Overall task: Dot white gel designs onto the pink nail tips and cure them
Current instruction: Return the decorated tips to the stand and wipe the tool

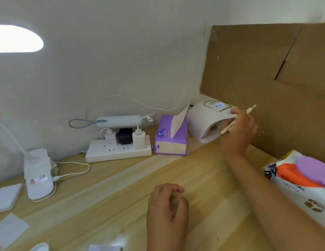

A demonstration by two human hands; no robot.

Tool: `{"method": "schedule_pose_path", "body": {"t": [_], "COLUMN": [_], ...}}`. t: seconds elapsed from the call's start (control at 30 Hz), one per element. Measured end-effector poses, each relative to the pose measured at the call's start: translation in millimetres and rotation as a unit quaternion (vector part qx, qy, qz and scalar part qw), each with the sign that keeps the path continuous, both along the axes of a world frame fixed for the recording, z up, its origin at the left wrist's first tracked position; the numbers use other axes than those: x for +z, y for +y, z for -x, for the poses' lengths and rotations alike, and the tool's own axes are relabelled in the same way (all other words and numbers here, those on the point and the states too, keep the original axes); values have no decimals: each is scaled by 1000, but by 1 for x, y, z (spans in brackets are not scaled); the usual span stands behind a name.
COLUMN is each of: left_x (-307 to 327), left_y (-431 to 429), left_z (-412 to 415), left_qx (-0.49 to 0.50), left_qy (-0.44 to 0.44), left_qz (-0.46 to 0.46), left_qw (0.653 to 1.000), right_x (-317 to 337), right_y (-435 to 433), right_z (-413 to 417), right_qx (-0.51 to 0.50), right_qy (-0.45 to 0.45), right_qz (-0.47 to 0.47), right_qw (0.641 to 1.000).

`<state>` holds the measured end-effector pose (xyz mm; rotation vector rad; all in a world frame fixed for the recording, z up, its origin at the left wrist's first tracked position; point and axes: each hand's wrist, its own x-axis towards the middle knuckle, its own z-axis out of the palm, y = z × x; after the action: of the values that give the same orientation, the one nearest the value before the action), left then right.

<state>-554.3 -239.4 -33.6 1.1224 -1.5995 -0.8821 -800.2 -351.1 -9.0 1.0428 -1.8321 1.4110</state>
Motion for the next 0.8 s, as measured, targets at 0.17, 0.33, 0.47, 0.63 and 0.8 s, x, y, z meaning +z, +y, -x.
{"method": "schedule_pose_path", "body": {"t": [0.17,0.33,0.47,0.63,0.8], "left_x": [-7,-9,-9,-1,5], "left_y": [-2,-4,-7,-7,-4], "left_z": [1,0,-1,-1,-1], "left_qx": [2,7,28,12,13], "left_qy": [-43,-47,61,231,260], "left_qz": [23,15,-40,-114,-112], "left_qw": [999,999,997,966,959], "right_x": [42,50,48,59,64], "right_y": [-36,-50,-53,-66,-72], "right_z": [32,48,45,39,38], "right_qx": [101,84,74,16,15], "right_qy": [65,121,127,194,201], "right_qz": [-308,-387,-400,-442,-479], "right_qw": [944,910,905,876,854]}}
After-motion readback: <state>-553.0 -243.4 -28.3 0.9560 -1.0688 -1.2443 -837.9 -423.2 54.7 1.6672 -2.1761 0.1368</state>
